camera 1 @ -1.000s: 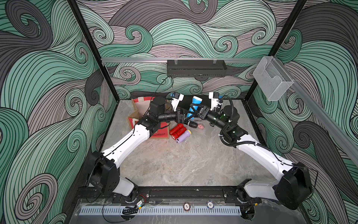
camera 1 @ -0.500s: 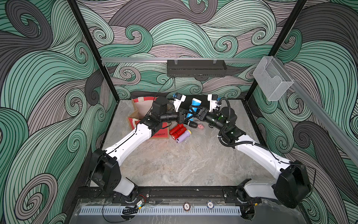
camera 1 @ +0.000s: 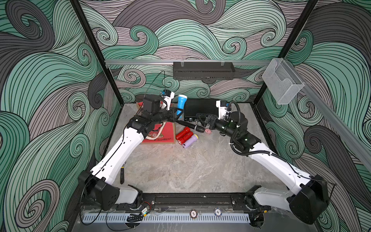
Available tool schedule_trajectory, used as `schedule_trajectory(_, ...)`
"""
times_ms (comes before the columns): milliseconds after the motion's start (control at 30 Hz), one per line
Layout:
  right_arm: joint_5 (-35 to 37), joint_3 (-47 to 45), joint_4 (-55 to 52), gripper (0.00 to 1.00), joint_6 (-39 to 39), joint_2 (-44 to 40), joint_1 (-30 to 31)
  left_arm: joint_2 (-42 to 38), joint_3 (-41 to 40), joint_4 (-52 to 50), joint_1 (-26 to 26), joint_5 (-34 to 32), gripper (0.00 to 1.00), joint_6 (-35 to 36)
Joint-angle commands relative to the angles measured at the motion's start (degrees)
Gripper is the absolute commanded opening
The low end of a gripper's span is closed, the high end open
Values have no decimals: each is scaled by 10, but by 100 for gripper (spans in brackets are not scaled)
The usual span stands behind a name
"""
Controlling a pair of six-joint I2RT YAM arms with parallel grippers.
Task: Put the flashlights into the tote bags
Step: Place the flashlight in the canvas bag.
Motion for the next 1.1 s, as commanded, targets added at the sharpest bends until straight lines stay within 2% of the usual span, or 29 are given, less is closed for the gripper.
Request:
schedule_trajectory(0,43,4,-68,99,-41,-20,2,0,38,-106,42,-90,0,28)
schedule_trajectory(167,63,-1,-118,99,-61,-31,2,50,83,-161,81,-143,0,39)
schedule_trajectory(333,93,-10,-163,99,-75,-42,3,94,95,-181,88,-234,0,56)
schedule_trajectory(400,97,-16,-170,99,-77,-44,4,113,96,-183,89,-250,0,60)
schedule_trajectory(1067,111,-28,-177,99,-75,-15,22,254,89,-215,90,-286,0,30)
